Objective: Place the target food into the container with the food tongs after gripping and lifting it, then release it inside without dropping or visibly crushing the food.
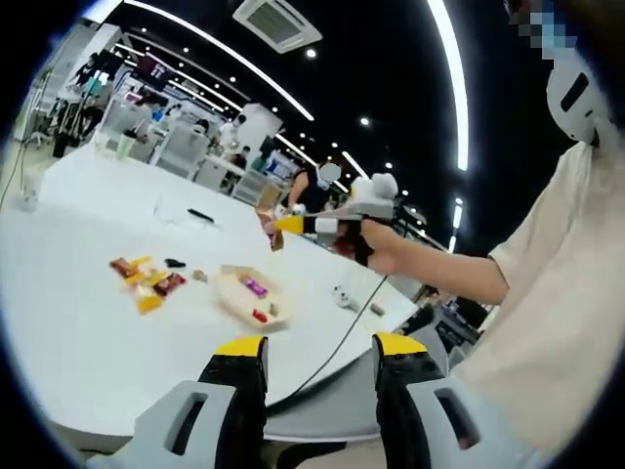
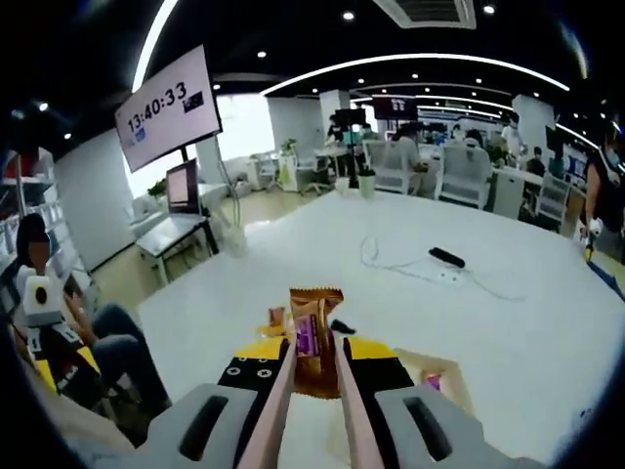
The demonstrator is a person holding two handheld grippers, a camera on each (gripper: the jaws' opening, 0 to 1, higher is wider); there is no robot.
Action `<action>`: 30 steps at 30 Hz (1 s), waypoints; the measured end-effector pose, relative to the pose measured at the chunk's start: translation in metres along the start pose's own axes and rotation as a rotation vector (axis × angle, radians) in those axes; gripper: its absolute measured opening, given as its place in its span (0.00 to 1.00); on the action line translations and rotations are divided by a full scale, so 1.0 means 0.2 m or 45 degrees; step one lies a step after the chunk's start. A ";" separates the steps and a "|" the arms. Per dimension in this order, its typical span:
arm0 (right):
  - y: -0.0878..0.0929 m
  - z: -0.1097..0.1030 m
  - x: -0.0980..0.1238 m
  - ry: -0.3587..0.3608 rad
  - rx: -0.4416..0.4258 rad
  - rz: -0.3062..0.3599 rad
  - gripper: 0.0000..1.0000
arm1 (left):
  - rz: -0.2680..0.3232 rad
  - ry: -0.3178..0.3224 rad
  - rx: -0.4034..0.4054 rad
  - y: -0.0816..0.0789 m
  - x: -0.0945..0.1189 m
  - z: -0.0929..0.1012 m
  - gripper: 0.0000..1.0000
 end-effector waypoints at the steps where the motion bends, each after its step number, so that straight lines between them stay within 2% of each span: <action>1: 0.00 0.00 0.00 0.002 0.001 0.002 0.21 | 0.000 0.001 -0.001 0.00 0.00 0.00 0.42; 8: -0.02 0.03 0.03 0.015 0.000 0.019 0.21 | -0.005 0.007 -0.013 0.00 -0.01 0.01 0.42; 10: -0.06 0.05 0.05 0.015 -0.043 0.053 0.21 | -0.009 0.009 -0.015 0.00 -0.01 0.01 0.42; 17: -0.11 0.09 0.08 0.029 -0.047 0.090 0.21 | -0.029 0.027 -0.030 -0.01 -0.04 0.03 0.42; 24: -0.10 0.12 0.11 0.039 -0.059 0.102 0.21 | -0.041 0.036 -0.035 0.00 -0.06 0.06 0.42; 30: -0.11 0.20 0.15 0.076 -0.097 0.129 0.21 | -0.044 0.038 -0.036 0.00 -0.07 0.07 0.42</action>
Point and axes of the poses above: the point that each gripper's makers call its tool centre point, and the gripper's own axes: x roughly backward along the fingers, z roughly to its right, y roughly out of its underside, the point moved 3 cm from there along x, roughly backward along the fingers, and after that the axes turned 3 degrees about y, right-handed, at the moved point
